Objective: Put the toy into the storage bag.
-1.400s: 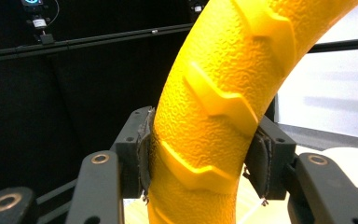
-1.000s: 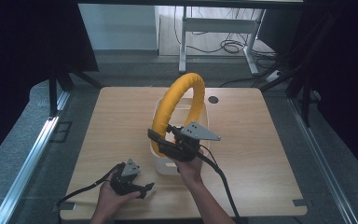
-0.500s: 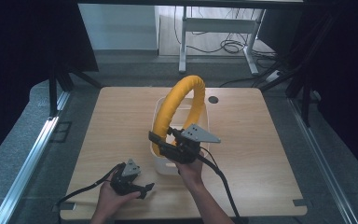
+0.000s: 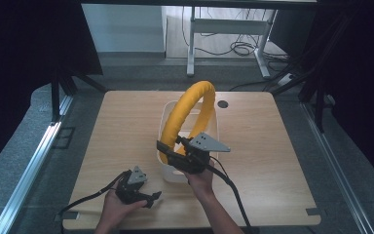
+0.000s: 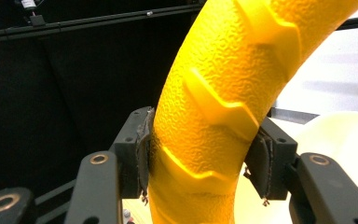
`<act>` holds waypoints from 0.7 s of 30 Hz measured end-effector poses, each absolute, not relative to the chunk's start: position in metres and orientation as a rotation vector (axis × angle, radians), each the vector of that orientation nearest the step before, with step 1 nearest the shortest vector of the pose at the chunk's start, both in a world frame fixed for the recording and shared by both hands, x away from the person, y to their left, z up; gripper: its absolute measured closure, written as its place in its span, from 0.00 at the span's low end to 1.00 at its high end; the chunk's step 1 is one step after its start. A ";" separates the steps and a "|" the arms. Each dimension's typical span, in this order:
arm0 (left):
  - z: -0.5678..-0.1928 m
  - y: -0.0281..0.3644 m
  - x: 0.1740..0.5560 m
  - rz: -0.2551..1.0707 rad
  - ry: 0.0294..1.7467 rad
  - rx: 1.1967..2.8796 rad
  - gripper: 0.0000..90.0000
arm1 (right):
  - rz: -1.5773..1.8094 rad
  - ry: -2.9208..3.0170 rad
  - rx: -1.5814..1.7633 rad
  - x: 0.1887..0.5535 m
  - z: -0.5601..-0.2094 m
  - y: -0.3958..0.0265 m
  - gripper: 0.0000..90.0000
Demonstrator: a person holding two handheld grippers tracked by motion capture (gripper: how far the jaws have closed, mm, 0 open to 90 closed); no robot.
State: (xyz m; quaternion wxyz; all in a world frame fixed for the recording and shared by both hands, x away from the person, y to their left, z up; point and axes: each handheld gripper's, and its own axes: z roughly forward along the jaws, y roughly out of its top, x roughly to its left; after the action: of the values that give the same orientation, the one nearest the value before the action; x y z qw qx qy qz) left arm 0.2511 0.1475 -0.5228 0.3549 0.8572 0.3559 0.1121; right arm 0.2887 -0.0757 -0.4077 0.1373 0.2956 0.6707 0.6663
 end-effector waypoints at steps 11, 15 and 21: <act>-0.523 0.147 0.251 0.286 0.921 2.217 0.15 | 1.905 1.960 0.834 0.288 -0.409 -0.079 0.51; -0.523 0.147 0.251 0.285 0.921 2.216 0.15 | 1.909 1.965 0.831 0.288 -0.409 -0.081 0.51; -0.524 0.147 0.251 0.282 0.921 2.218 0.15 | 1.911 1.977 0.837 0.288 -0.410 -0.081 0.52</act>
State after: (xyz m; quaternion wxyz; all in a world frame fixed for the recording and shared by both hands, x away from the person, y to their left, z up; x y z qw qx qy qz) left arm 0.2512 0.1467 -0.5235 0.3538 0.8579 0.3562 0.1091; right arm 0.2880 -0.0812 -0.4104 0.1335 0.2888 0.6816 0.6589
